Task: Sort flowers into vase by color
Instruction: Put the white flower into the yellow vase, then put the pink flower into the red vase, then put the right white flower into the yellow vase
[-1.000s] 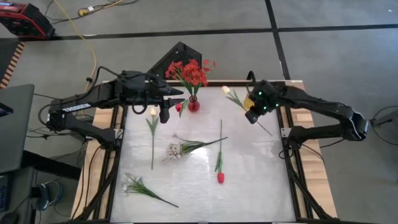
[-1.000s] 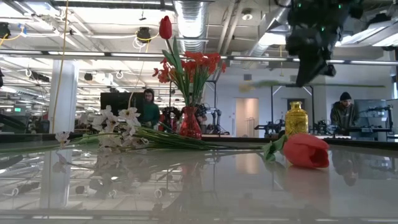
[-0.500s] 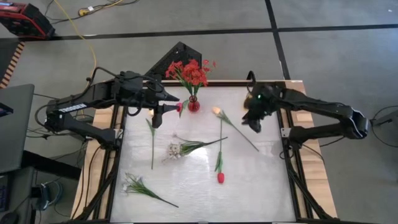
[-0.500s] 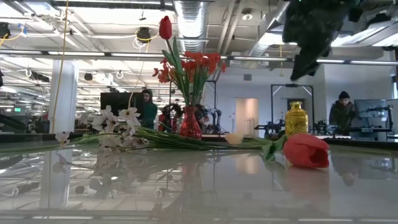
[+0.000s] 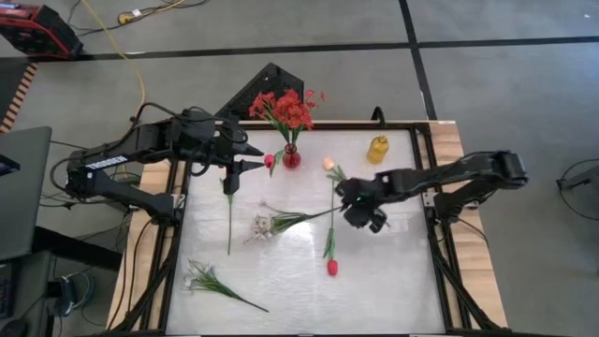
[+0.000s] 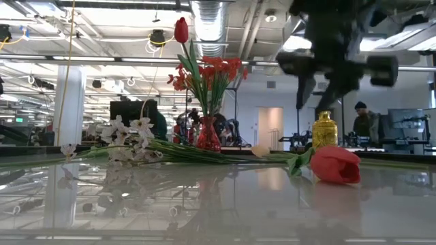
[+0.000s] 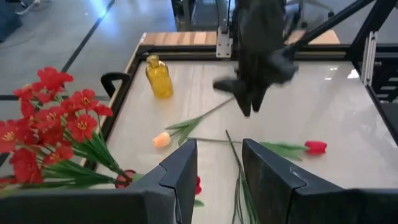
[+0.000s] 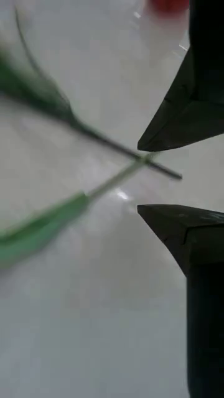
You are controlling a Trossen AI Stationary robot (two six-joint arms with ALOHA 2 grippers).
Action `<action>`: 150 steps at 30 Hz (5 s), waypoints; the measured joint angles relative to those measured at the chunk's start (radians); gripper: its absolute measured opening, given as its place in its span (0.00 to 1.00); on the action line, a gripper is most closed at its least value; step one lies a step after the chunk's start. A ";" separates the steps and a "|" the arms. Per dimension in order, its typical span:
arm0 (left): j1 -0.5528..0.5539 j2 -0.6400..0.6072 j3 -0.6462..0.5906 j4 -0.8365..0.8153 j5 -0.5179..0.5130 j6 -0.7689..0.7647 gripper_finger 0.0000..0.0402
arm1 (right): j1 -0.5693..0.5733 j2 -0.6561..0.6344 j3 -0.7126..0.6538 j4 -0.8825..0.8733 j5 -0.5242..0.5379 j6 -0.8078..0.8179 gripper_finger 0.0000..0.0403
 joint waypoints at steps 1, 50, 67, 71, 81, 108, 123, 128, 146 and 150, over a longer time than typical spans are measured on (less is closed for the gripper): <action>0.000 -0.004 0.000 0.001 0.000 0.000 0.29 | 0.005 0.034 0.007 -0.008 0.008 -0.031 0.43; 0.002 -0.194 0.000 -0.100 -0.132 -0.046 0.29 | -0.372 0.067 0.065 1.221 -0.486 0.718 0.04; 0.002 -0.194 0.000 -0.102 -0.132 -0.106 0.29 | -0.378 0.341 0.076 1.492 -0.046 0.662 0.04; 0.002 -0.190 0.000 -0.103 -0.132 -0.113 0.29 | -0.378 0.375 0.076 1.513 -0.042 0.673 0.04; 0.002 -0.183 0.000 -0.105 -0.132 -0.126 0.29 | -0.378 0.432 0.076 1.542 0.001 0.665 0.04; 0.002 -0.161 0.000 -0.100 -0.132 -0.106 0.29 | -0.429 0.208 0.076 0.866 -0.147 0.827 0.59; 0.002 -0.161 0.000 -0.092 -0.132 -0.070 0.29 | -0.429 -0.065 0.076 0.187 -0.138 0.942 0.59; 0.002 -0.161 0.000 -0.092 -0.125 -0.080 0.29 | -0.372 -0.073 0.076 0.007 -0.138 1.062 0.59; 0.002 -0.146 -0.010 -0.119 -0.101 -0.160 0.29 | -0.267 -0.056 -0.186 0.106 0.112 1.293 0.54; 0.002 -0.156 -0.086 -0.077 -0.102 -0.170 0.29 | -0.288 -0.056 -0.236 0.128 0.232 1.304 0.53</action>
